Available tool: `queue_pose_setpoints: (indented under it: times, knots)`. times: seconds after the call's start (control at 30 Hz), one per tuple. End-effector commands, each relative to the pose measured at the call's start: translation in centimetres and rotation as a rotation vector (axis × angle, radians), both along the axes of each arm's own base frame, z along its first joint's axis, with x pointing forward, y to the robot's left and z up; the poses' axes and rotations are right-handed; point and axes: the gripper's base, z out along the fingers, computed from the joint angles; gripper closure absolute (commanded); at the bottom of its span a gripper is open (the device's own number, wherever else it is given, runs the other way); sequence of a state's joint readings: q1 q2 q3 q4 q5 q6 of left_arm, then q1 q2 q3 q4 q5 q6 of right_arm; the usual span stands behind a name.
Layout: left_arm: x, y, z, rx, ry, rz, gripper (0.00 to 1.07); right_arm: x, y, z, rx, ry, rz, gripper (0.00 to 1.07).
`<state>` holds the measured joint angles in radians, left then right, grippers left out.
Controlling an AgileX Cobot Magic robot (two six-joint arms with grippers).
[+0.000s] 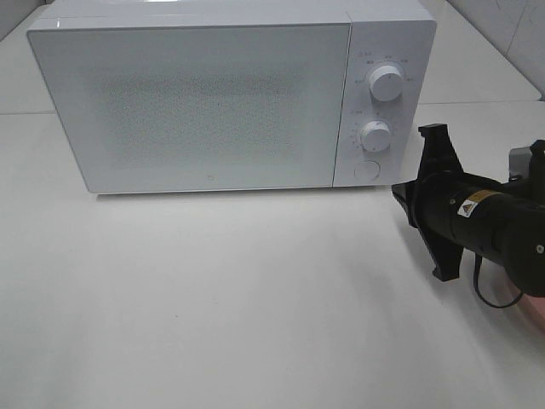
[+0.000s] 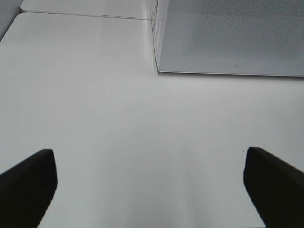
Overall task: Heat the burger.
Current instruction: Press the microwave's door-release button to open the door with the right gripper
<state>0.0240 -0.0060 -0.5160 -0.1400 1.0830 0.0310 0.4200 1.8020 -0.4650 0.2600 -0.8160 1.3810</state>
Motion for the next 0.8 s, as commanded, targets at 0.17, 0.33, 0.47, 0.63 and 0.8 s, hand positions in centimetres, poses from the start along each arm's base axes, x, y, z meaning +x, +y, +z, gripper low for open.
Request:
queue_pose_setpoints:
  times: [0.17, 0.33, 0.47, 0.63, 0.8]
  knots:
    - [-0.2, 0.0, 0.1, -0.008, -0.028, -0.002, 0.06, 2.8, -0.1, -1.2, -0.006, -0.007, 0.002, 1.07]
    - [-0.2, 0.0, 0.1, -0.008, -0.028, -0.002, 0.06, 4.3, 0.2, -1.5, -0.001, -0.020, -0.001, 1.07]
    - [-0.2, 0.0, 0.1, -0.008, -0.028, -0.002, 0.06, 5.0, 0.5, -2.0, 0.000, -0.020, -0.002, 1.07]
    - [-0.2, 0.0, 0.1, -0.008, -0.028, -0.002, 0.06, 6.0, 0.9, -2.2, 0.004, -0.032, -0.002, 1.07]
    - [-0.1, 0.0, 0.1, -0.009, -0.027, -0.002, 0.06, 7.6, 1.5, -2.7, 0.011, -0.046, -0.005, 1.07]
